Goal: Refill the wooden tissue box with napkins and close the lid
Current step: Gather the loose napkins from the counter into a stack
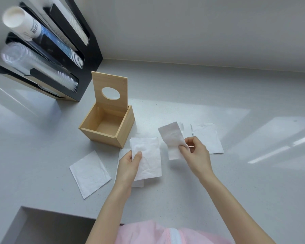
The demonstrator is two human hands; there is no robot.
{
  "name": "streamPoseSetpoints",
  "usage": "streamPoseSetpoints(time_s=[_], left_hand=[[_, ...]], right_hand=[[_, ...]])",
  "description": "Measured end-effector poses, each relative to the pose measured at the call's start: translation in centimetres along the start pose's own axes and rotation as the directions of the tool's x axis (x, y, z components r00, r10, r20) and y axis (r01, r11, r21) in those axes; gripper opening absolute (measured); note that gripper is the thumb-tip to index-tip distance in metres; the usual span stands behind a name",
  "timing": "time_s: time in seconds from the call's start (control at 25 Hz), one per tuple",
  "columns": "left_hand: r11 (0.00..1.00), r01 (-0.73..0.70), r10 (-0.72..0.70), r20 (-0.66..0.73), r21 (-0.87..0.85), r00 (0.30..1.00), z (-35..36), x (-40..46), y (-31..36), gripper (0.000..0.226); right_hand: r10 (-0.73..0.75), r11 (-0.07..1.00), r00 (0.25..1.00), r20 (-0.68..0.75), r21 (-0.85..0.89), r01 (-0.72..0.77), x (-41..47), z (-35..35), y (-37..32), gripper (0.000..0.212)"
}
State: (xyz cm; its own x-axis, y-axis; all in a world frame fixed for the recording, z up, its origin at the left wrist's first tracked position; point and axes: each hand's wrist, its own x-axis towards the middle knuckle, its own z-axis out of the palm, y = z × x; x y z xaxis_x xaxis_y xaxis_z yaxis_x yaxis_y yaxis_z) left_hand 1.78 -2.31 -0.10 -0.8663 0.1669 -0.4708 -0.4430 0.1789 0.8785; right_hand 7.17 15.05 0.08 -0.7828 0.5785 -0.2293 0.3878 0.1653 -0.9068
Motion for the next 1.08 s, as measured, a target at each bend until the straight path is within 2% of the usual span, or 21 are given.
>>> streamPoseSetpoints(time_s=[0.12, 0.24, 0.32, 0.52, 0.76, 1.08], left_hand=[[1.0, 0.026, -0.026, 0.017, -0.007, 1.0, 0.5, 0.0, 0.2, 0.025], [0.997, 0.054, -0.05, 0.063, -0.06, 0.997, 0.9, -0.1, 0.5, 0.025], [0.992, 0.063, -0.052, 0.097, -0.111, 0.994, 1.1, -0.2, 0.8, 0.026], [0.975, 0.1, -0.064, 0.18, -0.2, 0.982, 1.7, -0.4, 1.1, 0.034], [0.973, 0.112, -0.053, 0.275, -0.203, 0.96, 2.3, -0.8, 0.7, 0.034], [0.991, 0.076, -0.048, 0.24, -0.11, 0.97, 2.9, -0.8, 0.4, 0.021]], right_hand=[[0.027, 0.989, 0.999, 0.03, 0.147, -0.032, -0.3, -0.8, -1.3, 0.009], [0.08, 0.934, 0.982, 0.171, 0.33, -0.134, -1.1, -0.8, -2.2, 0.021], [0.085, 0.917, 0.965, 0.249, 0.359, -0.174, -1.7, -0.5, -2.3, 0.024], [0.094, 0.936, 0.947, 0.308, 0.297, -0.19, -2.4, 0.2, -1.3, 0.021], [0.076, 0.965, 0.921, 0.381, 0.203, -0.164, -2.9, 0.9, -0.2, 0.023], [0.083, 0.988, 0.915, 0.394, 0.089, -0.128, -2.6, 0.5, 0.2, 0.022]])
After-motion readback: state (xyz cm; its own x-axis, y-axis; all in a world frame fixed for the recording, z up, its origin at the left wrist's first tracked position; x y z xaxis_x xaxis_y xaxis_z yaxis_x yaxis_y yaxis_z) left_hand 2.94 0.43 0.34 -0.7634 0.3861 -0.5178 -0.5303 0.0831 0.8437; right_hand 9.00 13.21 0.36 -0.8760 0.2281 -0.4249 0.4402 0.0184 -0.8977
